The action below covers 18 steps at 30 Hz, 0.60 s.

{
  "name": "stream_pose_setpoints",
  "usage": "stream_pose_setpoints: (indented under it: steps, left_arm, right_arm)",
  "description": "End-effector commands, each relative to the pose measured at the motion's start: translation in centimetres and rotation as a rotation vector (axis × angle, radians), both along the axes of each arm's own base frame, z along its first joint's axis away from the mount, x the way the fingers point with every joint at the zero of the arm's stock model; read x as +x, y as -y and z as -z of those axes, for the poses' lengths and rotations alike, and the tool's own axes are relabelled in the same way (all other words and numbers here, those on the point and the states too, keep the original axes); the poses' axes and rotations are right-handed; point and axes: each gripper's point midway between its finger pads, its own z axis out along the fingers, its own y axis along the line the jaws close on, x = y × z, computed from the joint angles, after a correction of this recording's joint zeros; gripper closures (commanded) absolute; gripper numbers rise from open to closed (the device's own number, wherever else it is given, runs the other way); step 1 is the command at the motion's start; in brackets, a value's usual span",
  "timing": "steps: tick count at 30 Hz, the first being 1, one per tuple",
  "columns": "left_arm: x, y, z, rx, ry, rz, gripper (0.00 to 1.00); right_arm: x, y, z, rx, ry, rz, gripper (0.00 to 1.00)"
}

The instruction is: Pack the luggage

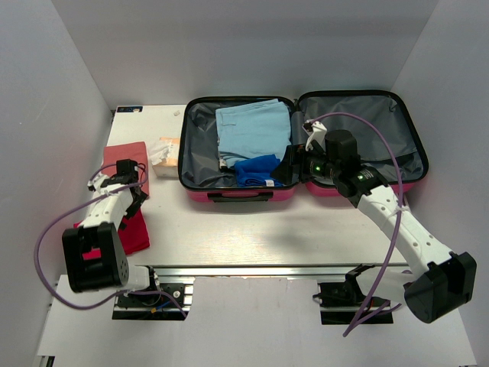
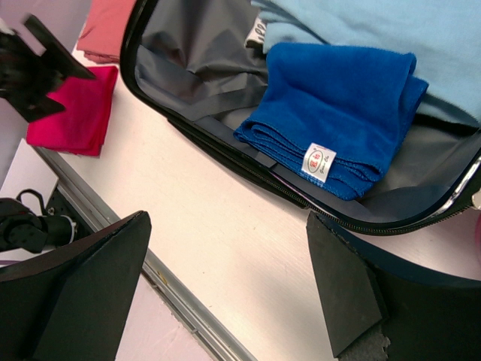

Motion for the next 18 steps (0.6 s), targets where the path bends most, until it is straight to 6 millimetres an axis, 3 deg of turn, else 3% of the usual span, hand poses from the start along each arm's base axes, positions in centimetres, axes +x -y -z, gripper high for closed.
stream_pose_setpoints:
  steps: [1,7,9,11,13,16,17,18]
  left_arm:
    - [1.1,-0.9,1.2,-0.041,0.026,-0.042,0.02]
    - [-0.2,-2.0,3.4,-0.043,-0.006,-0.103,0.02]
    - [-1.1,-1.7,5.5,-0.075,-0.054,-0.113,0.04]
    - [-1.5,-1.2,6.8,-0.105,-0.088,-0.113,0.17]
    - [-1.8,-0.2,8.0,-0.141,-0.123,-0.099,0.24]
    - [-2.1,1.3,9.1,-0.206,-0.135,-0.078,0.5]
    - [-2.1,1.7,9.2,-0.229,-0.126,-0.067,0.66]
    - [-2.2,2.5,9.6,-0.252,-0.119,-0.045,0.72]
  right_arm:
    - [0.0,0.5,-1.0,-0.005,0.047,0.015,0.11]
    - [0.2,1.5,-0.9,-0.04,0.068,0.057,0.11]
    - [0.3,1.9,-0.9,-0.056,0.069,0.071,0.11]
    - [0.4,2.2,-1.1,-0.065,0.083,0.091,0.11]
    - [0.4,2.5,-1.3,-0.066,0.098,0.104,0.11]
    - [0.4,2.8,-1.2,-0.075,0.103,0.116,0.11]
    - [0.4,2.9,-1.2,-0.075,0.105,0.119,0.11]
    - [0.3,2.9,-1.3,-0.072,0.106,0.117,0.11]
